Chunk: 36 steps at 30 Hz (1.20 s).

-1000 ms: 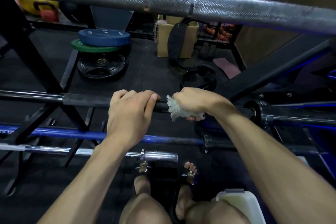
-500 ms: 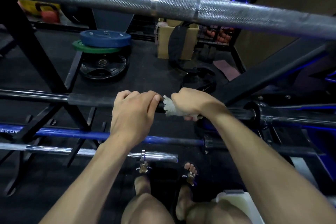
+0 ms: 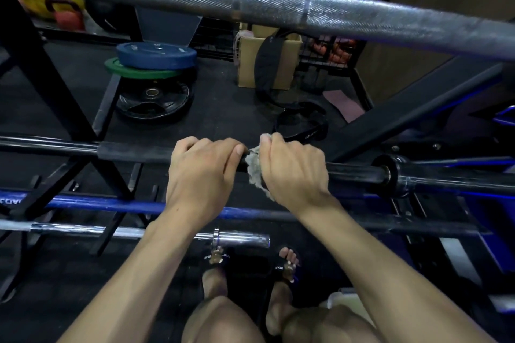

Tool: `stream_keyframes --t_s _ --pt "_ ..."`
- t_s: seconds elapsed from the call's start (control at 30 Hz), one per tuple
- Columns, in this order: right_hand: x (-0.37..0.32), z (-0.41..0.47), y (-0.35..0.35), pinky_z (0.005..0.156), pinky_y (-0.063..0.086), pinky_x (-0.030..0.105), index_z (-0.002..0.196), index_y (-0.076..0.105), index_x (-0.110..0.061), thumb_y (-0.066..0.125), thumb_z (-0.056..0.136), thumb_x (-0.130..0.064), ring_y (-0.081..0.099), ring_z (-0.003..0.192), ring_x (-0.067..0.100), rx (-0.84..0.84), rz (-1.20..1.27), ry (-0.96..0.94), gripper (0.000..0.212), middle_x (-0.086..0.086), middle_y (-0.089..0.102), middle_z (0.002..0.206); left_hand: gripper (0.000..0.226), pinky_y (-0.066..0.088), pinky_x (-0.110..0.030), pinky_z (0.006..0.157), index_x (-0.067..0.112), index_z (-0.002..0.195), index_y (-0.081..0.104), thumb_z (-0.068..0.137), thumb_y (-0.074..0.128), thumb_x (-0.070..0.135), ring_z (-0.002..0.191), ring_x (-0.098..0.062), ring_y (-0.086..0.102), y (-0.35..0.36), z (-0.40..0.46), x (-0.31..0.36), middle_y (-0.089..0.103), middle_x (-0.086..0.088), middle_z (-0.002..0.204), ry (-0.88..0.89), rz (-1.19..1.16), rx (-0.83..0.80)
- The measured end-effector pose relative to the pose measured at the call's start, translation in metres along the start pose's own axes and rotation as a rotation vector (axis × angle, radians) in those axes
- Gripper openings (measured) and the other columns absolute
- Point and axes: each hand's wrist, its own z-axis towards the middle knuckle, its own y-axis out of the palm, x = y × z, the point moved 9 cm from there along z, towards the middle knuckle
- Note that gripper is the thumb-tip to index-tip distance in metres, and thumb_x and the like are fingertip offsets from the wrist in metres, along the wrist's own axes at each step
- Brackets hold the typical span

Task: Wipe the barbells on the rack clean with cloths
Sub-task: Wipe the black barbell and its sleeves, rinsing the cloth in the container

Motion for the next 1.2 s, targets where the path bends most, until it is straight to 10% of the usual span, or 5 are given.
stream_keyframes --t_s 0.2,0.37,0.6,1.07,1.2 --pt "0.020 0.019 0.032 0.077 0.047 0.040 0.065 0.059 -0.010 0.028 0.104 -0.037 0.067 0.072 0.027 -0.567 0.498 0.217 0.056 0.006 0.070 0.061 0.034 0.028 -0.032 0.089 0.029 0.092 0.067 0.105 0.036 0.034 0.068 -0.019 0.058 -0.001 0.002 -0.001 0.060 0.012 0.065 -0.007 0.026 -0.009" --pt "0.081 -0.010 -0.022 0.069 0.043 0.038 0.086 0.059 -0.019 0.034 0.109 -0.041 0.057 0.072 0.017 0.094 0.856 0.340 0.041 -0.002 0.061 0.075 0.041 0.027 -0.030 0.093 0.033 0.097 0.069 0.106 0.029 0.039 0.072 -0.015 0.059 -0.002 0.000 -0.004 0.065 0.014 0.071 -0.016 0.014 -0.037" --pt "0.142 -0.033 -0.042 0.058 0.045 0.023 0.091 0.058 -0.017 0.076 0.090 -0.035 0.060 0.070 0.011 0.303 0.729 0.417 0.025 -0.005 0.065 0.081 0.037 0.028 -0.031 0.092 0.032 0.095 0.071 0.105 0.036 0.035 0.069 -0.017 0.060 -0.004 -0.001 0.001 0.062 0.014 0.067 -0.006 0.011 0.009" --pt "0.068 -0.048 0.002 0.092 0.034 0.027 0.147 0.043 -0.039 0.044 0.102 -0.049 0.045 0.111 0.002 -0.286 0.486 -0.035 0.046 -0.022 0.054 0.122 0.039 0.028 -0.033 0.093 0.032 0.097 0.070 0.106 0.032 0.038 0.073 -0.016 0.060 -0.001 -0.001 -0.003 0.066 0.014 0.071 -0.032 0.003 -0.005" --pt "0.060 -0.035 0.005 0.072 0.035 0.029 0.103 0.063 -0.031 0.029 0.101 -0.049 0.052 0.089 0.009 -0.144 0.382 -0.044 0.039 -0.014 0.059 0.093 0.037 0.028 -0.032 0.093 0.032 0.094 0.070 0.106 0.035 0.036 0.071 -0.015 0.058 -0.001 -0.001 -0.001 0.063 0.015 0.069 -0.039 0.005 0.005"
